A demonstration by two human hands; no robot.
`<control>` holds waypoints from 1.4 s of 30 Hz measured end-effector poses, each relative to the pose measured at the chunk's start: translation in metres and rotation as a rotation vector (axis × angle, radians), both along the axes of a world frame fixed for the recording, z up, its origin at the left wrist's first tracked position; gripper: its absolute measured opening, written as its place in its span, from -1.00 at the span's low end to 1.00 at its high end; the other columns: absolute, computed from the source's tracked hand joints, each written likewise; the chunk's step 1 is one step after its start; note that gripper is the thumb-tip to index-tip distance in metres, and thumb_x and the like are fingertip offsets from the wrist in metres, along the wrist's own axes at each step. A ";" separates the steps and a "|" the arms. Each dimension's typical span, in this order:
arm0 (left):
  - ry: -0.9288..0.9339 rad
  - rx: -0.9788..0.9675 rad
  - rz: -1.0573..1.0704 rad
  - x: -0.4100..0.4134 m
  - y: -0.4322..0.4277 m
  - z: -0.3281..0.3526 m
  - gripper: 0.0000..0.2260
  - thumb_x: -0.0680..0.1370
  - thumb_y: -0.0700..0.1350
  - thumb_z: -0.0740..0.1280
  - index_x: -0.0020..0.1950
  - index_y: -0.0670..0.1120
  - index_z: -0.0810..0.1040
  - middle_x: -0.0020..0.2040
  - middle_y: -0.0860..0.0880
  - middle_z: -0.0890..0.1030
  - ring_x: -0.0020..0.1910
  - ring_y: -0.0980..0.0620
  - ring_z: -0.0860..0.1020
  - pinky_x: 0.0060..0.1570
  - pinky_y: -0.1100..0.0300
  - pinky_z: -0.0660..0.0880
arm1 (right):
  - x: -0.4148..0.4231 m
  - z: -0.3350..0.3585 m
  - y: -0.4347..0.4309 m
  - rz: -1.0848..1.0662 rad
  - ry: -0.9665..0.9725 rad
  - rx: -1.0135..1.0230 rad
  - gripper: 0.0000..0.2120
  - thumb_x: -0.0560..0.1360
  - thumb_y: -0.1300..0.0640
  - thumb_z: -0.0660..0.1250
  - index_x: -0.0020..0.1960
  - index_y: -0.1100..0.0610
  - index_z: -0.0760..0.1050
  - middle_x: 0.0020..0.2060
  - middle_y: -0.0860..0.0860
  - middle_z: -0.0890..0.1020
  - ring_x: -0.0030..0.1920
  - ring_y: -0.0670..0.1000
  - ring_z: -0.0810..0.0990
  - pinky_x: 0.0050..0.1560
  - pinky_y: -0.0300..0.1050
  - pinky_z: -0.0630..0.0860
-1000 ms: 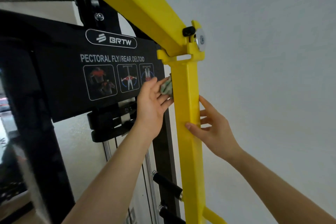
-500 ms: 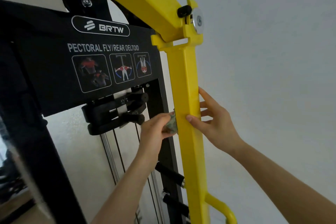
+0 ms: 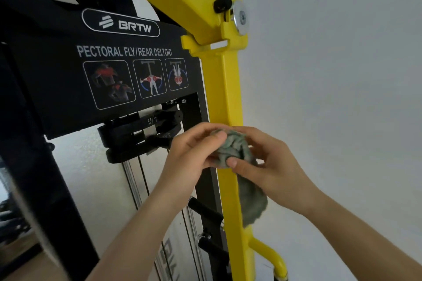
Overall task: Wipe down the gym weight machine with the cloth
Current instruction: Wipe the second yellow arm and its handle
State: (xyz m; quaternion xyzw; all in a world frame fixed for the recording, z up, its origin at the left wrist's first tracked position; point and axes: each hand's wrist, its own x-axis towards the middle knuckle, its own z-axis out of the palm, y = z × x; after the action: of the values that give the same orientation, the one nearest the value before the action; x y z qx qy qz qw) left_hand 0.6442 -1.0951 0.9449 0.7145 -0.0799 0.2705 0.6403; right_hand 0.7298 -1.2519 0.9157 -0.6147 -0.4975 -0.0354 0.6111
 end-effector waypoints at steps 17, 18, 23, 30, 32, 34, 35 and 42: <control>-0.450 0.540 0.792 0.060 -0.012 -0.006 -0.45 0.49 -0.16 0.55 0.45 -0.05 0.48 0.40 -0.01 0.46 0.32 0.01 0.52 0.13 0.29 0.56 | 0.108 0.052 0.023 -0.094 0.248 0.062 -0.87 0.59 0.20 0.37 -0.06 0.25 0.62 -0.29 0.10 0.66 -0.28 -0.08 0.61 -0.23 -0.20 0.54; -0.448 0.551 0.789 0.059 -0.012 -0.007 -0.45 0.49 -0.16 0.54 0.45 -0.05 0.48 0.41 -0.02 0.46 0.33 -0.01 0.52 0.14 0.25 0.57 | 0.106 0.053 0.025 -0.043 0.233 0.011 -0.83 0.60 0.17 0.35 -0.04 0.26 0.63 -0.24 0.13 0.68 -0.25 -0.06 0.63 -0.20 -0.20 0.55; -0.402 0.555 0.812 0.057 -0.012 -0.005 -0.46 0.51 -0.13 0.53 0.44 0.06 0.44 0.41 0.02 0.45 0.34 0.00 0.51 0.16 0.08 0.61 | 0.114 0.042 0.012 0.312 0.411 -0.361 -0.70 0.61 -0.08 0.27 0.28 -0.01 0.59 0.11 -0.03 0.69 0.12 -0.01 0.66 0.07 0.06 0.66; -0.406 0.545 0.891 0.062 -0.022 -0.005 -0.49 0.49 -0.22 0.52 0.42 -0.13 0.48 0.38 -0.08 0.50 0.28 0.00 0.56 0.14 0.16 0.61 | 0.138 0.039 0.007 0.613 0.641 -0.385 -0.56 0.60 -0.14 0.23 0.35 0.10 0.52 0.19 0.10 0.67 0.21 0.14 0.64 0.21 0.23 0.58; -0.399 0.557 0.918 0.062 -0.025 -0.005 -0.49 0.49 -0.22 0.52 0.42 -0.12 0.49 0.36 -0.09 0.51 0.28 -0.01 0.56 0.16 0.20 0.59 | 0.141 0.052 0.008 0.676 0.626 -0.345 -0.59 0.63 -0.09 0.21 0.37 0.09 0.50 0.20 0.08 0.66 0.21 0.11 0.65 0.21 0.20 0.59; -0.394 0.546 0.933 0.062 -0.028 -0.003 -0.50 0.49 -0.22 0.53 0.40 -0.08 0.49 0.34 -0.07 0.53 0.26 0.00 0.57 0.15 0.22 0.59 | 0.144 0.066 0.010 0.716 0.585 -0.308 -0.66 0.67 0.02 0.20 0.39 0.08 0.49 0.20 0.05 0.66 0.19 0.08 0.66 0.21 0.18 0.59; -0.394 0.533 0.940 0.062 -0.030 -0.001 -0.50 0.48 -0.23 0.54 0.38 -0.06 0.50 0.32 -0.06 0.54 0.24 0.00 0.59 0.13 0.25 0.59 | 0.145 0.074 0.011 0.726 0.563 -0.290 -0.69 0.68 0.10 0.20 0.39 0.08 0.49 0.20 0.04 0.67 0.18 0.06 0.66 0.20 0.16 0.60; -0.360 0.532 1.105 0.065 -0.042 0.014 -0.56 0.43 -0.15 0.59 0.27 -0.12 0.59 0.18 0.02 0.62 0.13 0.09 0.60 0.02 0.33 0.58 | 0.154 0.121 0.017 0.829 0.342 -0.135 -0.54 0.58 0.52 0.10 0.26 0.11 0.54 0.17 0.03 0.67 0.19 0.02 0.66 0.14 -0.06 0.63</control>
State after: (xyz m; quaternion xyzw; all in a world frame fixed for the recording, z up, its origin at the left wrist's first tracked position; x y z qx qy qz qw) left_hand 0.7089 -1.1372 0.9591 0.7282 0.1297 0.6475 0.1834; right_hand 0.8833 -1.2349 1.0363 -0.3991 -0.5947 0.3470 0.6055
